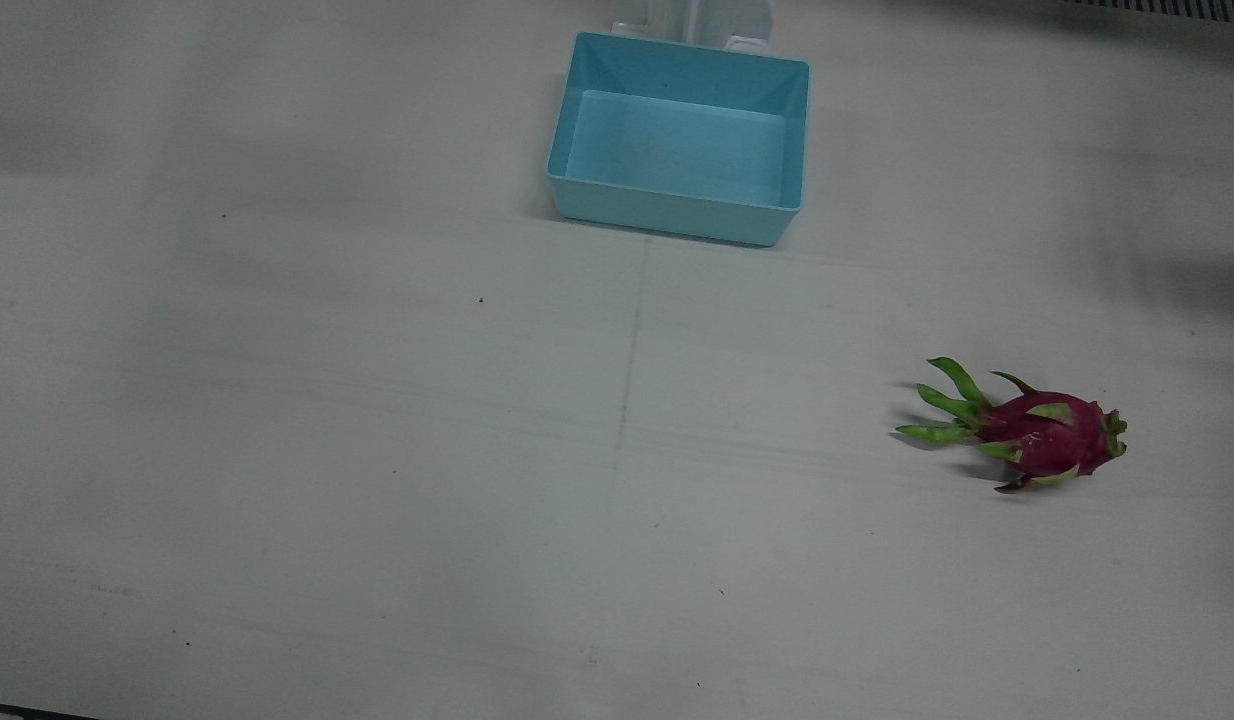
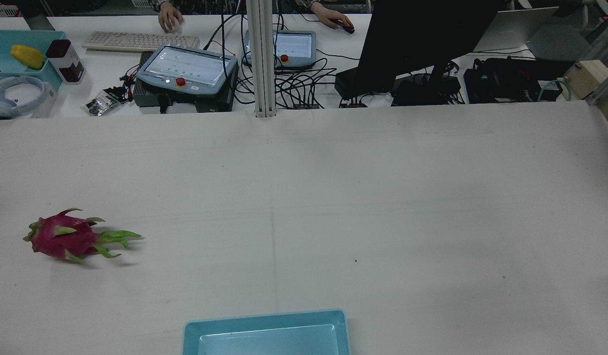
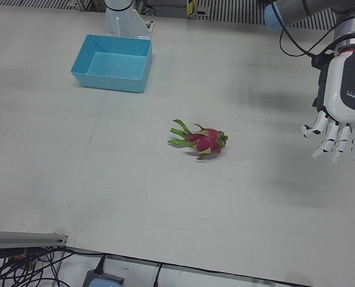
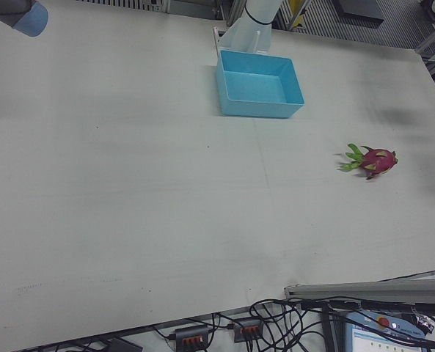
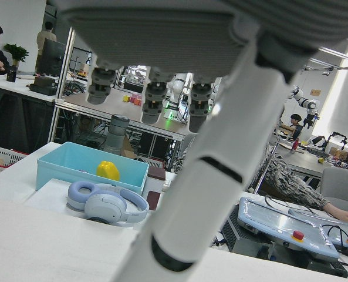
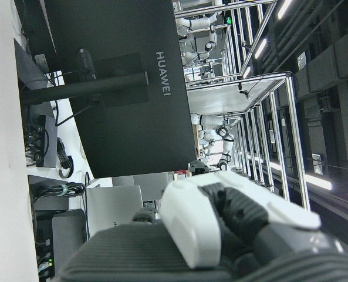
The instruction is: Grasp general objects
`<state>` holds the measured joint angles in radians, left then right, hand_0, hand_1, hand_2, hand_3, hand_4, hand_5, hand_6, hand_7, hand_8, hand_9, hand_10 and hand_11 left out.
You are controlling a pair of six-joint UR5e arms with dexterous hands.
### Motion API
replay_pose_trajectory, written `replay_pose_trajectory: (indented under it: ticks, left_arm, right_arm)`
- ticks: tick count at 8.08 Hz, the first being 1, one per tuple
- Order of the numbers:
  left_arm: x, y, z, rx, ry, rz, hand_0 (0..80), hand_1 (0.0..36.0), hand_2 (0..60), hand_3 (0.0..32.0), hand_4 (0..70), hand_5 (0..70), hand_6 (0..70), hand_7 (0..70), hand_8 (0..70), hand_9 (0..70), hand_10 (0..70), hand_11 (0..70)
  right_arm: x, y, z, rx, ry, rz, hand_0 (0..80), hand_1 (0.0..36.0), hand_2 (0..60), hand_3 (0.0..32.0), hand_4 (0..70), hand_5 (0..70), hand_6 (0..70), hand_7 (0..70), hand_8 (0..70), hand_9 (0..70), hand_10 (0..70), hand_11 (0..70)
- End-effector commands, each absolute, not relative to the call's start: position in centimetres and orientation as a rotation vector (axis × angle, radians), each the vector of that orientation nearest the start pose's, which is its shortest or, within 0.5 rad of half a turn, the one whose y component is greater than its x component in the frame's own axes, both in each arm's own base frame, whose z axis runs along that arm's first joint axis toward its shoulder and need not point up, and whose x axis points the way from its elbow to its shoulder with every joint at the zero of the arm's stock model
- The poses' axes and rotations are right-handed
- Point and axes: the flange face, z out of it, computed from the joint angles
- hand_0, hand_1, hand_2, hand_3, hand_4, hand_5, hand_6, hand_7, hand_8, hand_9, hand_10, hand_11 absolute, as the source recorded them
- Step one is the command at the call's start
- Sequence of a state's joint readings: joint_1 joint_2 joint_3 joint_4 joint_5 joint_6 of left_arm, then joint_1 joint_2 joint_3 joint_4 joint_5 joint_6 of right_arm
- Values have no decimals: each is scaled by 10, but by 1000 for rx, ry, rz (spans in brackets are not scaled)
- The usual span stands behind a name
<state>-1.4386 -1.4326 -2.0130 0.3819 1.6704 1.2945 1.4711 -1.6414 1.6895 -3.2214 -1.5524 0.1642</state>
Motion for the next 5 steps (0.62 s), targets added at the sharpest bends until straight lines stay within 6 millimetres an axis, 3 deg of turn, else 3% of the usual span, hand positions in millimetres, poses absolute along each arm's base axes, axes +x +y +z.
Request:
replay_pose_trajectory:
  ticks: [1, 3, 4, 5]
  left_arm:
    - [-72, -403, 584, 828, 1426, -1284, 800, 360, 600, 200, 0, 700, 68, 233, 172, 142, 70, 148]
    - [-76, -398, 579, 841, 1424, -1296, 566, 360, 600, 248, 0, 700, 18, 177, 158, 111, 67, 129]
    - [-77, -390, 577, 837, 1424, -1296, 505, 313, 600, 252, 0, 700, 20, 173, 156, 107, 66, 119]
    - [-76, -385, 580, 825, 1415, -1297, 516, 324, 600, 232, 0, 700, 33, 191, 157, 116, 67, 122]
  right_arm:
    - [89, -469, 671, 262, 2129, -2214, 0, 0, 0, 0, 0, 0, 0, 0, 0, 0, 0, 0]
    - [89, -469, 670, 262, 2131, -2212, 0, 0, 0, 0, 0, 0, 0, 0, 0, 0, 0, 0]
    - [89, -469, 670, 262, 2131, -2212, 0, 0, 0, 0, 0, 0, 0, 0, 0, 0, 0, 0]
    - [89, -469, 670, 262, 2129, -2214, 0, 0, 0, 0, 0, 0, 0, 0, 0, 0, 0, 0]
